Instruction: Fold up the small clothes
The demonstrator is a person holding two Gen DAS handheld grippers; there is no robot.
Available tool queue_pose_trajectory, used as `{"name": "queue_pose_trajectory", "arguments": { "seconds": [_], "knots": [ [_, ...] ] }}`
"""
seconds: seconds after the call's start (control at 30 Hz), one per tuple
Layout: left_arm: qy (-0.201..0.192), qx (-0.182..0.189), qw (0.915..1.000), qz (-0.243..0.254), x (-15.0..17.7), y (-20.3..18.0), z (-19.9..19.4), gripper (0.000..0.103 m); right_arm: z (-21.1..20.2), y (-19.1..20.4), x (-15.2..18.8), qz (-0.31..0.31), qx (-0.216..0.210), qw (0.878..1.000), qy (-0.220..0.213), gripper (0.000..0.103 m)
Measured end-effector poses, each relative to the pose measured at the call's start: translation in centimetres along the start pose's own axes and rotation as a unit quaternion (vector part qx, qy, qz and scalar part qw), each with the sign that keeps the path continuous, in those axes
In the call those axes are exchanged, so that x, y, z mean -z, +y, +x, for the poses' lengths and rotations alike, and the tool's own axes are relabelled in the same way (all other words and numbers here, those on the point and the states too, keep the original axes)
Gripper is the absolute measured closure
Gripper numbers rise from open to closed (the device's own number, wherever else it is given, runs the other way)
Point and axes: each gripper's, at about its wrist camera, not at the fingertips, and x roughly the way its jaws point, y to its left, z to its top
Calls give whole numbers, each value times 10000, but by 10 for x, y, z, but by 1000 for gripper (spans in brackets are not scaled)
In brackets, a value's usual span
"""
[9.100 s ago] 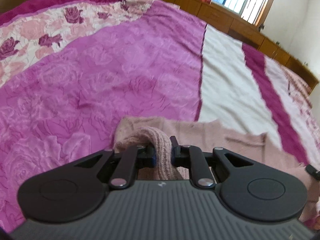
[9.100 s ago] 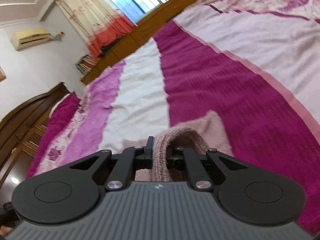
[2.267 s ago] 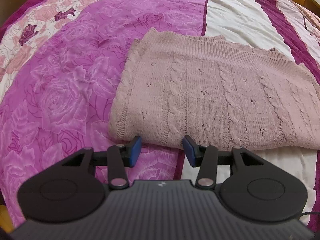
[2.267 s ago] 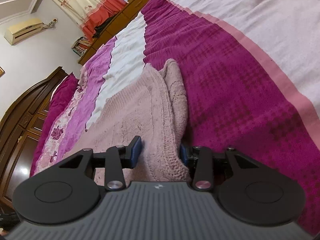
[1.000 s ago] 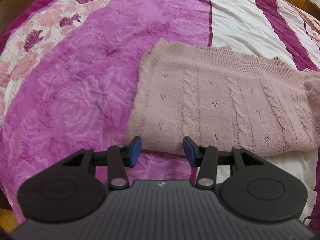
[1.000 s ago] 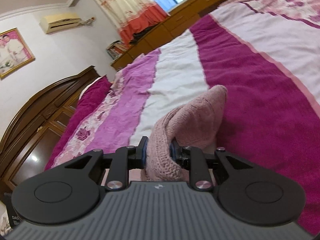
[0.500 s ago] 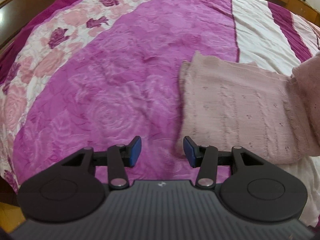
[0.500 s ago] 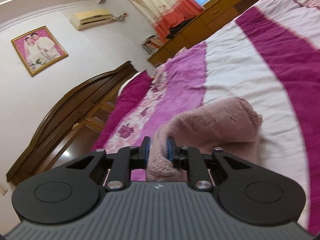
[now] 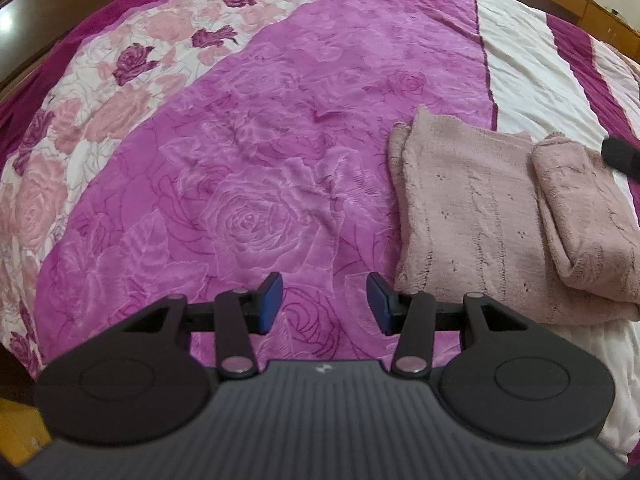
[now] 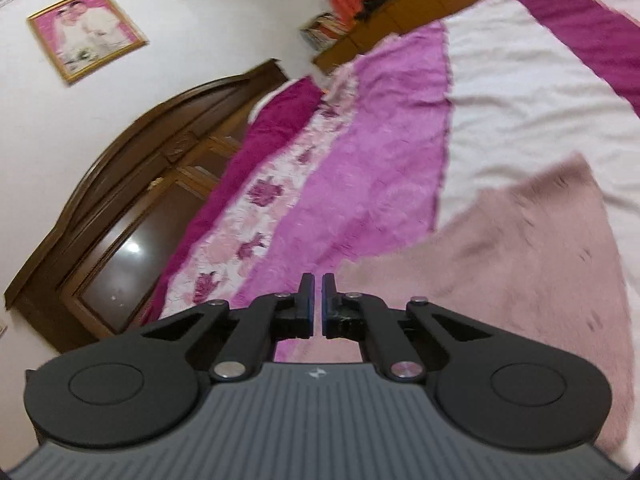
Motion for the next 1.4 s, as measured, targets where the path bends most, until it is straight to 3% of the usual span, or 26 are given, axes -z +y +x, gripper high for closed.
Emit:
{"name": "queue_pose_trajectory", "arguments": {
  "seconds": [0.1,0.27,0.43,0.6,0.83,1.0,1.4],
  "knots": [
    [-5,102,9999,29,-2,-6,1,55,-8,-19,3,110,277,9996,6,97],
    [-92,312,9993,172,-7,-20,-3,55,-24,-35,5,131,630,9979,-38,83],
    [-110,421,9983,388,-12,-38,-5,55,-52,-50,11,146,963,9951,-183,56],
    [-180,590,9967,519,-16,-55,-11,55,-79,-63,12,311,1138,9920,-457,48],
    [-37,1093,9933,380,-25,-78,-9,55,-99,-85,14,479,1620,9831,-706,43],
    [-65,1118,9928,430,-34,-94,-2,55,-98,-91,18,307,1986,9774,-661,38],
    [-55,1733,9844,301,-47,-123,51,55,-90,-110,32,531,1881,9796,-457,38]
  ]
}}
